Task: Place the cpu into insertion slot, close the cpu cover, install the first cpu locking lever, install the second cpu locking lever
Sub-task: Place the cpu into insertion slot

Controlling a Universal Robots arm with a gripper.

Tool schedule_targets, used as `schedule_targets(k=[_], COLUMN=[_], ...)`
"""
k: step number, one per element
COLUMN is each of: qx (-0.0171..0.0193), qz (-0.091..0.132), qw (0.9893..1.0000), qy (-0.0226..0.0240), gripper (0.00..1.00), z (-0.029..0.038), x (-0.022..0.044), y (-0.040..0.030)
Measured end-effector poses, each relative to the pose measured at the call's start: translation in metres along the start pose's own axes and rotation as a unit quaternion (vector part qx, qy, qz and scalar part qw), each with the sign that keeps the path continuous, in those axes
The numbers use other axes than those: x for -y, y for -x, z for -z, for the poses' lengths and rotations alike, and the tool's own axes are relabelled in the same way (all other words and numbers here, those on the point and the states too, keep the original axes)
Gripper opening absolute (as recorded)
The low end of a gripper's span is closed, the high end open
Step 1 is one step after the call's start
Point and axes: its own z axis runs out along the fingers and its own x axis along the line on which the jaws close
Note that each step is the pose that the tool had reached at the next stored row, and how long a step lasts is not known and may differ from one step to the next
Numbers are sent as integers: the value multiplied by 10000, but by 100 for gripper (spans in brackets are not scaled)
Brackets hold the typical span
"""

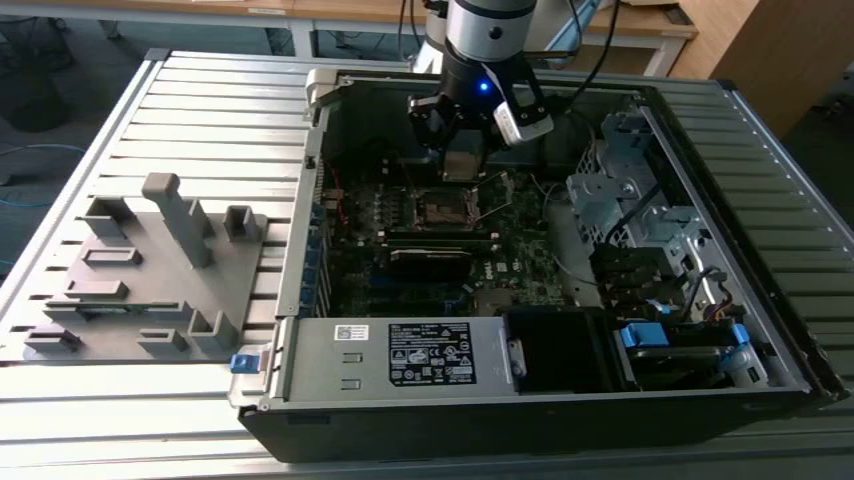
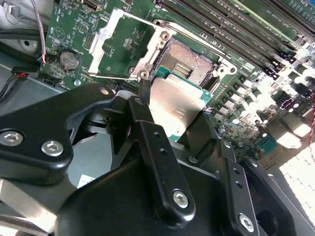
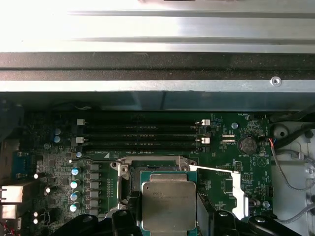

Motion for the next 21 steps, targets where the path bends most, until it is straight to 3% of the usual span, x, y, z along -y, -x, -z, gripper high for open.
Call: schedule_targets(k=[14, 21], qx=[0, 0], qz=[0, 0], qw=[10000, 10000], qy=[0, 1], gripper=[54, 54], z=[-10, -64], x=[1, 6], y=[-6, -20])
